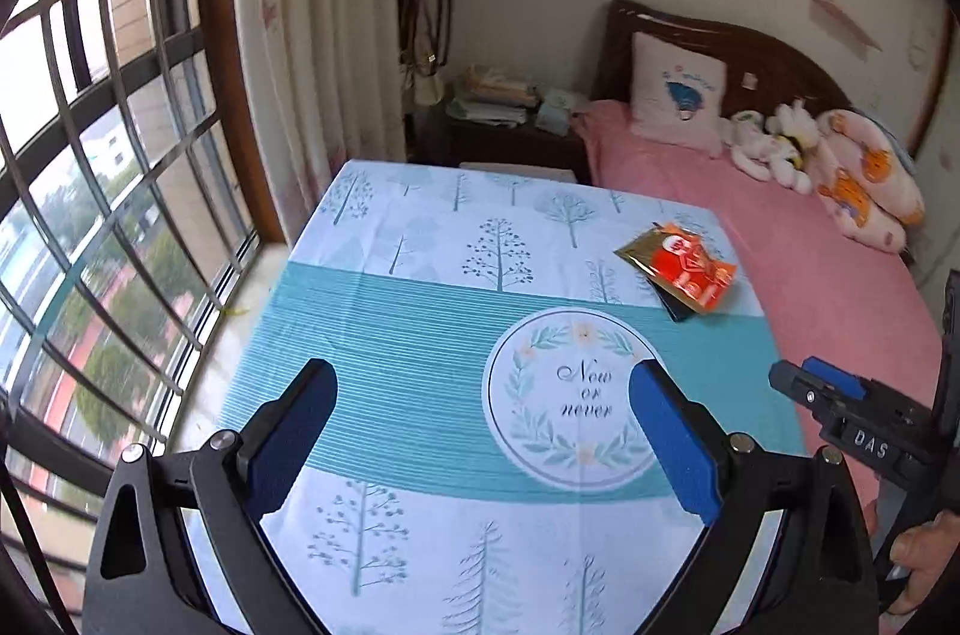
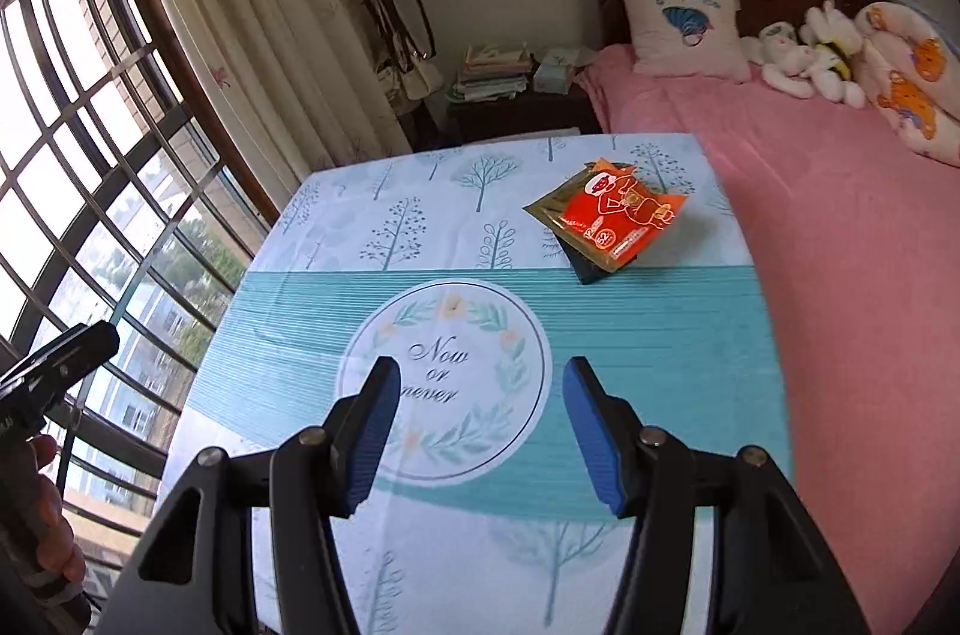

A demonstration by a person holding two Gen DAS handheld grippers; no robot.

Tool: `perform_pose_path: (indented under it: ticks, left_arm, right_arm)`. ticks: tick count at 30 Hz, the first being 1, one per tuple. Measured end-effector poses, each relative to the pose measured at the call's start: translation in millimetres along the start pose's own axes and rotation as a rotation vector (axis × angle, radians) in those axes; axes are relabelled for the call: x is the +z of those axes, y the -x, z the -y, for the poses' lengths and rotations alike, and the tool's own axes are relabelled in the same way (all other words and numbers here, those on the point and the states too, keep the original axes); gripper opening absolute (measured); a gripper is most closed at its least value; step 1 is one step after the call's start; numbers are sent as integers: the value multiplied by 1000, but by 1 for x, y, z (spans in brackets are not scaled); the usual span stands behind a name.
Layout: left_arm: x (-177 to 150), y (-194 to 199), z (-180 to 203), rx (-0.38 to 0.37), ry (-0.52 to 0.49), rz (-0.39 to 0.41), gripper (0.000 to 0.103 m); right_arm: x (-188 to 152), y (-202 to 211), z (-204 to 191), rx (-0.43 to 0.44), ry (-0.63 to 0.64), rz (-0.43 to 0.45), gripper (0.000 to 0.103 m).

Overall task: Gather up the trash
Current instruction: 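Grasp the orange hand-warmer packet with the right gripper and lift it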

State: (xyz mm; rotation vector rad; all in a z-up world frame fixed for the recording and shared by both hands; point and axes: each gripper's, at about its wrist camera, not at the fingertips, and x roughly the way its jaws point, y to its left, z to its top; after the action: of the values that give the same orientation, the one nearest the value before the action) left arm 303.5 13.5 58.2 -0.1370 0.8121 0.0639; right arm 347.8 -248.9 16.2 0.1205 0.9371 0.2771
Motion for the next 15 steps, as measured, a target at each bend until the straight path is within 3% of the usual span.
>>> perform_pose_path:
  ticks: [8,15]
  left_arm:
    - [13,-83,34,65,84,-132,91]
    - [13,-125,55,83,91,-193,91]
  right_arm:
    - [28,-65,48,41,18,-82,57]
    - [49,-107,77,35,9,-110,57]
